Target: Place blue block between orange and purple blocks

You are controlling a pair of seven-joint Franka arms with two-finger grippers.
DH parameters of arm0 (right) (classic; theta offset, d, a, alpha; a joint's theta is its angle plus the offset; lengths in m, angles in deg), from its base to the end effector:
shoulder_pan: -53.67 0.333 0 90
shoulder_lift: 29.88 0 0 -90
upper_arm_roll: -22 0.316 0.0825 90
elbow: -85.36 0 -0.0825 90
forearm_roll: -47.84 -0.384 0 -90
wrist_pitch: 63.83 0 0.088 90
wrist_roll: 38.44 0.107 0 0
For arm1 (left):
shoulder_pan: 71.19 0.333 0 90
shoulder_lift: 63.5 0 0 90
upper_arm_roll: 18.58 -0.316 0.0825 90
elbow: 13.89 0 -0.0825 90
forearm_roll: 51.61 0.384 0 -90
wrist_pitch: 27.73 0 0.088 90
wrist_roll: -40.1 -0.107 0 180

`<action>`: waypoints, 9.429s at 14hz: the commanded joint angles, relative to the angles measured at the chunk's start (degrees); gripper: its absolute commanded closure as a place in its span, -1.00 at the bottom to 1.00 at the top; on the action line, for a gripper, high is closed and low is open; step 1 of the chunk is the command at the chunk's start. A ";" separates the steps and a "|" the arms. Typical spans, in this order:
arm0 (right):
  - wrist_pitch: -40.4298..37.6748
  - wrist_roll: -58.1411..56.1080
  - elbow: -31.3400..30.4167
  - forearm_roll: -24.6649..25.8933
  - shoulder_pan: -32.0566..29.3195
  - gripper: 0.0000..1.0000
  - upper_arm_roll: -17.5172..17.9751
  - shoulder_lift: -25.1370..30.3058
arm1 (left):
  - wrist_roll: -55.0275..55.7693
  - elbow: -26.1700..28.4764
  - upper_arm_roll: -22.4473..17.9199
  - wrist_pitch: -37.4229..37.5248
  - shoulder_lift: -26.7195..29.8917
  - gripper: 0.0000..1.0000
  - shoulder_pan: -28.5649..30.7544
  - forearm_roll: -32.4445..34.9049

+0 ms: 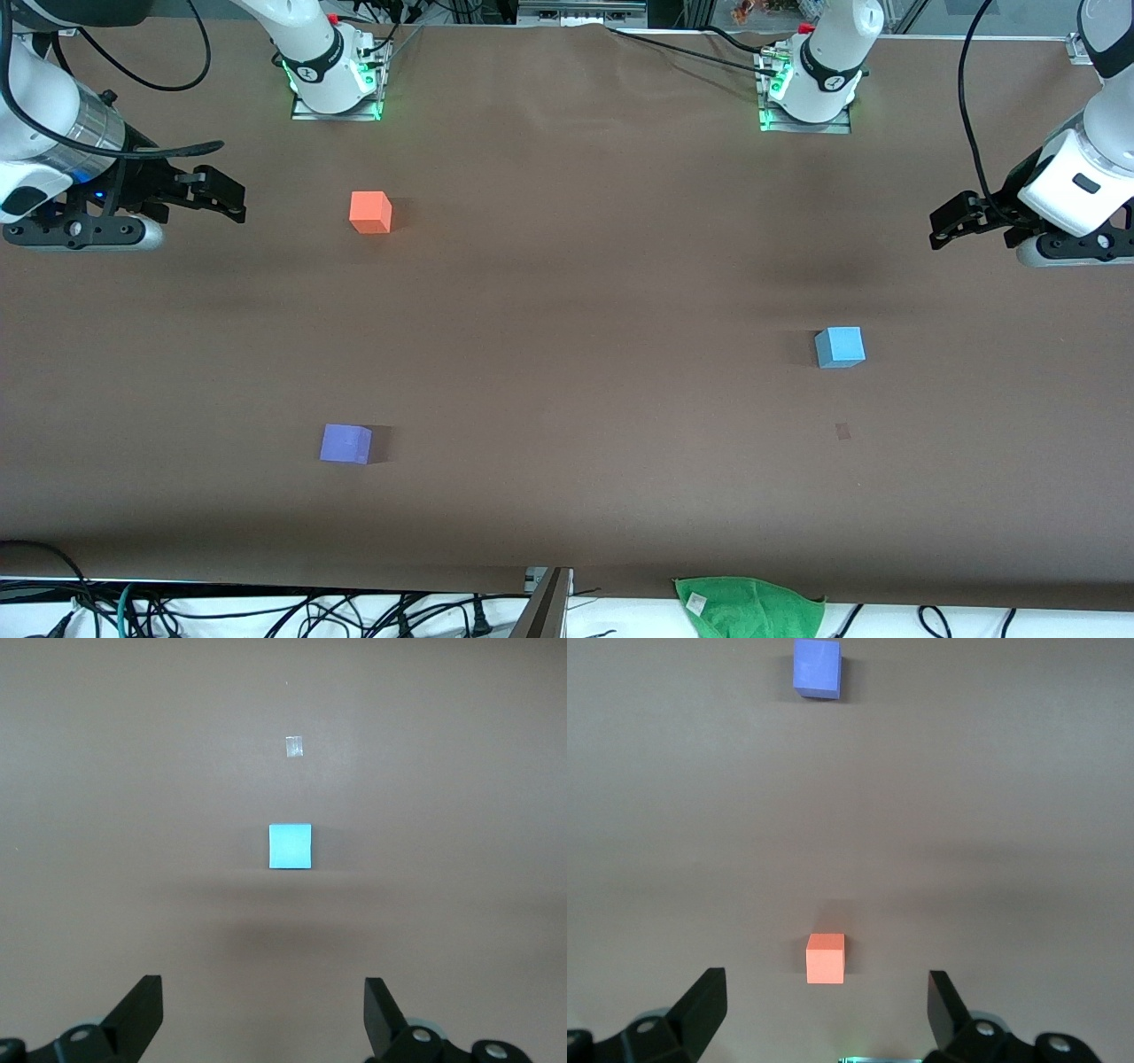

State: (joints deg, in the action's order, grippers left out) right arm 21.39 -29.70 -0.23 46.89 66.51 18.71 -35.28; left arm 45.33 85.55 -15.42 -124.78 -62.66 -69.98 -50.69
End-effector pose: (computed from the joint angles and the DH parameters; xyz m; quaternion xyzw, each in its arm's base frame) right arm 0.5655 0.0987 0.6005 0.9987 0.0073 -0.0505 0.0025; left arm 0.5547 -0.0175 0.5650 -0.9995 -0.0275 0.0130 0.0092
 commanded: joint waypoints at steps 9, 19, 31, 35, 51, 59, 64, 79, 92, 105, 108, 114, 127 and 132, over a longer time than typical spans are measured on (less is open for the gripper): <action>-0.23 0.22 0.34 -0.90 -0.27 -0.99 0.66 0.57 | -1.18 -2.06 -0.44 0.29 -1.64 -1.00 -0.42 -0.66; -0.31 0.22 0.34 -0.90 -0.18 -0.99 0.66 0.57 | -1.18 -2.06 -0.44 1.34 -1.64 -1.00 -0.33 -0.48; -0.49 0.13 0.34 -0.90 -0.18 -0.99 0.48 0.57 | -1.01 -2.23 -0.44 2.57 -2.77 -1.00 -0.50 -0.66; -0.76 0.22 0.34 -0.98 -0.18 -0.99 0.39 0.66 | -1.88 -2.75 -0.44 1.27 -11.36 -1.00 -0.33 -0.83; -0.32 0.22 0.34 -0.98 -0.18 -0.99 0.48 0.57 | -5.31 -0.31 -0.44 -22.30 -35.21 -1.00 0.46 -1.01; -0.40 0.22 0.34 -0.90 -0.18 -0.99 0.48 0.65 | -5.49 -0.12 -0.44 -21.86 -38.46 -0.19 -1.47 -0.92; -0.49 0.22 0.34 -0.90 -0.18 -0.99 0.48 0.57 | -5.05 -0.99 -0.44 -21.33 -38.29 0.92 -1.47 -0.92; -0.31 -0.22 0.25 -0.63 -0.89 -0.99 -0.31 -0.22 | 23.04 -21.83 -0.53 -15.50 -46.10 0.74 -35.12 -8.66; 3.46 -0.74 0.25 -1.86 -1.15 -0.99 -0.22 -2.94 | 25.45 -21.13 -1.23 -8.98 -38.49 -1.00 -33.91 -7.95; 21.01 4.49 0.34 -2.99 13.51 -1.00 1.80 -21.13 | -3.61 -18.93 -1.05 16.38 -11.83 -1.00 -8.34 -1.63; 29.36 17.23 0.43 -5.55 19.04 -1.00 1.89 -25.35 | -17.83 -15.52 -0.62 15.59 -11.31 -1.00 -2.29 0.66; 44.94 39.83 6.82 -5.12 33.37 -1.00 1.36 -38.78 | -19.73 1.32 -0.44 5.43 -0.53 -1.00 -0.15 0.57; 55.40 42.50 9.83 0.59 37.52 -0.99 1.27 -45.84 | -7.86 -7.33 -0.70 2.93 -4.89 -1.00 1.78 -0.31; 55.94 42.50 9.39 2.97 37.61 -0.38 1.27 -46.63 | -7.68 -7.33 -0.27 3.19 -3.40 -1.00 1.69 -0.22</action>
State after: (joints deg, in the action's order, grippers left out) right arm 77.08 11.88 8.29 48.62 104.05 19.99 -81.39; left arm 37.18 78.56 -16.26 -122.45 -67.19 -68.42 -51.19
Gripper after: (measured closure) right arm 0.026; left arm 0.000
